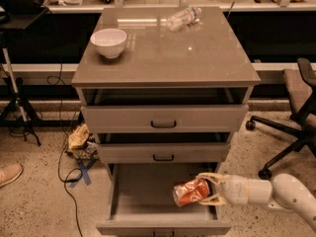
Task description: Pick coke can from bottom drawer and place on counter
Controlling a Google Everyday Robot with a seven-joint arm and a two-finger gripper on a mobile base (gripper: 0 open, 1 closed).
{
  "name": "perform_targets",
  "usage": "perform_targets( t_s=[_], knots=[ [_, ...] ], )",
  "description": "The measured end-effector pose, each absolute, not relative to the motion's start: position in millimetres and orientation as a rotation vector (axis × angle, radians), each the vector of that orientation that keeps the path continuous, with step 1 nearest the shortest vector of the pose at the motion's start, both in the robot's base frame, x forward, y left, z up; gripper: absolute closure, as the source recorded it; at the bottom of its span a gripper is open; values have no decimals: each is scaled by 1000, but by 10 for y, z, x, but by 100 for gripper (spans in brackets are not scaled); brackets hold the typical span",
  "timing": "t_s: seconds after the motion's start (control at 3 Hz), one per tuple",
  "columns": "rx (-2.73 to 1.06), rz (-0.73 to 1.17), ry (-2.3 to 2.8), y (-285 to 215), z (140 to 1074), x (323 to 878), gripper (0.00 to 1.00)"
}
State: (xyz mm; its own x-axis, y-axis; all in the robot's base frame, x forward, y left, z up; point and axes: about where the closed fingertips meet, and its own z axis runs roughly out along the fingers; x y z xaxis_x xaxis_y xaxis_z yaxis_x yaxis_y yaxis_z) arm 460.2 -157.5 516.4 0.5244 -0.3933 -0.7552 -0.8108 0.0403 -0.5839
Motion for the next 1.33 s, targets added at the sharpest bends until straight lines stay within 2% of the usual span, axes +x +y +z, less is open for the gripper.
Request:
perform_targets(
  t_s=[0.33,1.0,1.33],
  knots=[
    [-1588,311,1031,-1694,5895,4314,100],
    [-1503,303,985,-1679,6117,4441,100],
    [-1411,242,907,-1769,6961,4582,100]
  ],
)
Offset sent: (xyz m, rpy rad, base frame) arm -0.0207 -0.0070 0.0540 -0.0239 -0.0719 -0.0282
